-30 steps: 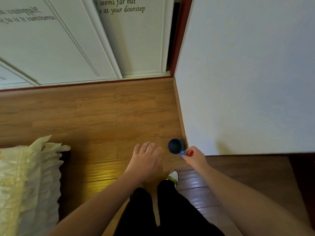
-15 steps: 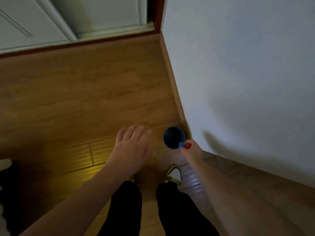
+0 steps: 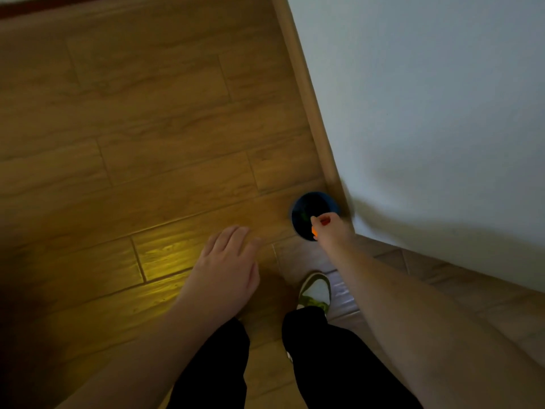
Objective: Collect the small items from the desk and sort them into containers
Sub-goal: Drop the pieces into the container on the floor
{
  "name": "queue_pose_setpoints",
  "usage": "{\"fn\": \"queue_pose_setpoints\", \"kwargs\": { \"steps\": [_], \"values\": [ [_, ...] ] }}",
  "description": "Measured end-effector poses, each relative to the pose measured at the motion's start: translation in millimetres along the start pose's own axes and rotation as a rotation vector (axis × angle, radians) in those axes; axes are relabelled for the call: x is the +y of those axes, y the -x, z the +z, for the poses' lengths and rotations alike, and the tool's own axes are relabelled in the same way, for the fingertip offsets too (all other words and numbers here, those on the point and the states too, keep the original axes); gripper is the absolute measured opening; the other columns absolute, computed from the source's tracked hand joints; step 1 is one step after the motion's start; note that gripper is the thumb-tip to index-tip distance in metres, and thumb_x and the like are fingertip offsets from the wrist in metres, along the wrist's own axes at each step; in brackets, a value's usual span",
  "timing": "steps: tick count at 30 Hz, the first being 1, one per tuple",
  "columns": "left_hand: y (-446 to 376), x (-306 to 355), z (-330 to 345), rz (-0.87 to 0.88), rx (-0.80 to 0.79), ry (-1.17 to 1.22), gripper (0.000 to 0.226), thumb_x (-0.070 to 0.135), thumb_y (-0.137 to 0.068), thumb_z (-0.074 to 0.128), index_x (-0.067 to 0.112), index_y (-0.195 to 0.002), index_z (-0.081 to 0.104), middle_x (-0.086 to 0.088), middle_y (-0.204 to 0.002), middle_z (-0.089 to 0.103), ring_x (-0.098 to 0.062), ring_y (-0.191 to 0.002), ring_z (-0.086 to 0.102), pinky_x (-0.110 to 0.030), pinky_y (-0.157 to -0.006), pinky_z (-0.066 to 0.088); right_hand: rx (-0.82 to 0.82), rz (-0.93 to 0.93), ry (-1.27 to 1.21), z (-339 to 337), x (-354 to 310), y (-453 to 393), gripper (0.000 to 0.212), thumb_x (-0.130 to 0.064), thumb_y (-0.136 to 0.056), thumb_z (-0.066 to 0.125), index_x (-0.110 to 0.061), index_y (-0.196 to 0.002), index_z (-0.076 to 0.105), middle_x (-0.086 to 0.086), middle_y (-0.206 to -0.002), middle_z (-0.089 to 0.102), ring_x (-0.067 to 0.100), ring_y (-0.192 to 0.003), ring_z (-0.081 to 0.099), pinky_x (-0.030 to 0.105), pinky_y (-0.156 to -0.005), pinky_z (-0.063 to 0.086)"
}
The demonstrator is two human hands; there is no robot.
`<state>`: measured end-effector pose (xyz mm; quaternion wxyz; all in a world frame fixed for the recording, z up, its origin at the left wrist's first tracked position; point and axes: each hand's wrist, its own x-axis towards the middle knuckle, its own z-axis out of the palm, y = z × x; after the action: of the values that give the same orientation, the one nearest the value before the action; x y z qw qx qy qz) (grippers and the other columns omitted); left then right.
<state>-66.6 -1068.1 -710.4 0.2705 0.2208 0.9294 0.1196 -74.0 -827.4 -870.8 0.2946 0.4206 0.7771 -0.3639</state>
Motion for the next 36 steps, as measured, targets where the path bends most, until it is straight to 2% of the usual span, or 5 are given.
{"fn": "queue_pose_setpoints", "kwargs": {
  "steps": [5, 11, 16, 22, 36],
  "values": [
    [-1, 5, -3, 0.013, 0.019, -0.002, 0.042, 0.03, -0.088, 0.035, 0.017, -0.122, 0.056, -0.008, -0.125, 0.059, -0.028, -0.121, 0.053, -0.045, -0.098, 0.047, -0.042, 0.16, -0.204, 1, 1, -7, 0.026, -0.037, -0.096, 0.055, -0.015, -0.111, 0.058, 0.005, -0.11, 0.062, 0.021, -0.089, 0.064, 0.039, -0.084, 0.056],
    [-6, 10, -11, 0.054, 0.017, -0.019, 0.039, 0.024, -0.084, 0.049, 0.015, -0.12, 0.059, -0.009, -0.126, 0.058, -0.029, -0.121, 0.052, -0.045, -0.098, 0.048, -0.072, 0.195, -0.34, -14, 7, -5, 0.028, -0.036, -0.095, 0.057, -0.01, -0.103, 0.062, 0.003, -0.079, 0.059, 0.017, -0.072, 0.059, 0.047, -0.09, 0.055],
    [-7, 13, -21, 0.055, 0.039, -0.033, 0.038, 0.026, -0.087, 0.044, 0.014, -0.119, 0.059, -0.01, -0.125, 0.058, -0.03, -0.12, 0.053, -0.046, -0.096, 0.048, -0.169, 0.231, -0.434, -33, -3, 17, 0.065, -0.048, -0.092, 0.056, -0.014, -0.145, 0.038, 0.007, -0.134, 0.049, 0.026, -0.118, 0.052, 0.038, -0.096, 0.05],
    [2, 18, -50, 0.056, 0.055, -0.05, 0.046, 0.037, -0.087, 0.035, 0.013, -0.118, 0.06, -0.011, -0.122, 0.06, -0.033, -0.117, 0.056, -0.048, -0.092, 0.048, -0.139, 0.001, -0.066, -79, -23, 83, 0.056, -0.042, -0.101, 0.04, 0.006, -0.127, 0.053, 0.03, -0.124, 0.057, 0.042, -0.113, 0.056, 0.05, -0.1, 0.042],
    [107, 100, -195, -0.019, -0.163, -0.097, 0.052, 0.044, -0.098, 0.037, 0.021, -0.144, 0.035, -0.006, -0.152, 0.033, -0.028, -0.141, 0.025, -0.05, -0.109, 0.03, -0.278, -0.442, 0.298, -207, -52, 299, 0.056, -0.044, -0.096, 0.05, -0.022, -0.147, 0.036, -0.003, -0.149, 0.043, 0.016, -0.134, 0.042, 0.03, -0.102, 0.037]
  ]
}}
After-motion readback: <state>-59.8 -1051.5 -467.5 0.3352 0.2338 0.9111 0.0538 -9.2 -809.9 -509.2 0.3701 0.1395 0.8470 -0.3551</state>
